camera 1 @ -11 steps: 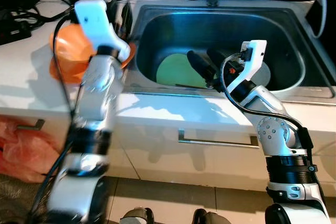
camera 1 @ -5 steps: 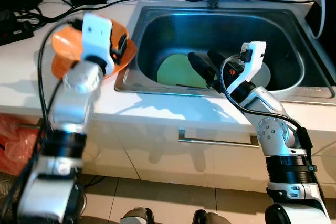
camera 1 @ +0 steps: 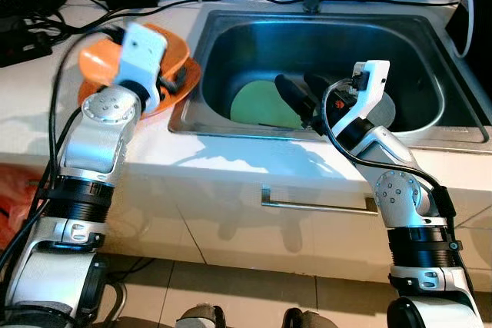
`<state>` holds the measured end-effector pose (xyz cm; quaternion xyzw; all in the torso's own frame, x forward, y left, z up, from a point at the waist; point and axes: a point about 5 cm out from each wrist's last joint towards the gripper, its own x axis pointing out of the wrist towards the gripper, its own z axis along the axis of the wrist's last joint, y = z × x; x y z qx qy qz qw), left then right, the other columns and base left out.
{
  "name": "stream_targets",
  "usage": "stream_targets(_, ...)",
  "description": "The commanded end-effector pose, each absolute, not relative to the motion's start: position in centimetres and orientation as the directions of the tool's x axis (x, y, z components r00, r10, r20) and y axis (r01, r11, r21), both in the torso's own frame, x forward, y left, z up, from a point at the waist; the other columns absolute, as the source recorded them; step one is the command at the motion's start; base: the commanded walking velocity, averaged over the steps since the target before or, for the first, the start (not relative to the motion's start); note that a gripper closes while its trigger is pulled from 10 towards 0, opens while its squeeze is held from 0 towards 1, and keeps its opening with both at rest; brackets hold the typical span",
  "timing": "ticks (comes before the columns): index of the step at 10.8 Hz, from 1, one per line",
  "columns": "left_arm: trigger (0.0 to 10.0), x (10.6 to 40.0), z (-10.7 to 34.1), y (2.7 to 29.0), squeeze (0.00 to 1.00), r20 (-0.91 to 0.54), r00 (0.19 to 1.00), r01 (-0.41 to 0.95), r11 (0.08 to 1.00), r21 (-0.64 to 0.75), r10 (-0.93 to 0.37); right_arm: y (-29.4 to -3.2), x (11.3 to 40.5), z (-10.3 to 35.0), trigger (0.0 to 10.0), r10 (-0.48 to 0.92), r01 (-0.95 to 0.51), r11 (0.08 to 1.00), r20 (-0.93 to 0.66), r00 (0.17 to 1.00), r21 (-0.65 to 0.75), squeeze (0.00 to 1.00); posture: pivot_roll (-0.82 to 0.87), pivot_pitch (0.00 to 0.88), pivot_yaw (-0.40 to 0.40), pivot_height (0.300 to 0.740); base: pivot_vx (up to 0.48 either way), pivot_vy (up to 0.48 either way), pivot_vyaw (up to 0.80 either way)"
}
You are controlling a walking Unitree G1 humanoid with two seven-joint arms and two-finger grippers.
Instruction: Kitchen organization
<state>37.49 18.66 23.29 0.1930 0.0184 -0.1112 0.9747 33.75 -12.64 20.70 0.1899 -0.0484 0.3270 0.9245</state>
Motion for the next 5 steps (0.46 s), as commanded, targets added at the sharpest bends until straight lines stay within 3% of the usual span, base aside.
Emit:
stream_targets(1,10.0,37.6,23.6,18.8,1.00,-0.098,0.971,0.240,0.886,0.396,-0.219,-12.7,34.0,21.2,10.0,0.583,-0.626,0.717,0.227,0.780,0.307,0.00,0.04,0.085,0.053,0.740,0.000,0.000,0.00)
stream_targets(2,10.0,37.8,23.3,19.2,1.00,-0.129,0.968,0.250,0.872,0.421,-0.215,-12.7,34.0,21.2,10.0,0.580,-0.623,0.719,0.228,0.782,0.310,0.00,0.04,0.086,0.055,0.740,0.000,0.000,0.00)
stream_targets(3,10.0,38.0,22.8,19.6,0.72,-0.157,0.965,0.256,0.867,0.428,-0.208,-12.8,33.9,21.2,10.0,0.576,-0.618,0.721,0.226,0.786,0.313,0.00,0.03,0.090,0.054,0.740,0.000,0.000,0.00)
stream_targets(4,10.0,38.1,22.7,19.7,0.00,-0.161,0.965,0.257,0.869,0.423,-0.207,-12.8,33.9,21.1,10.0,0.575,-0.617,0.722,0.225,0.787,0.314,0.00,0.03,0.091,0.054,0.740,0.000,0.000,0.00)
stream_targets(5,10.0,38.2,22.3,19.7,0.00,-0.168,0.961,0.269,0.877,0.398,-0.219,-12.8,33.8,21.1,10.0,0.574,-0.616,0.722,0.225,0.787,0.315,0.00,0.03,0.093,0.054,0.740,0.000,0.000,0.00)
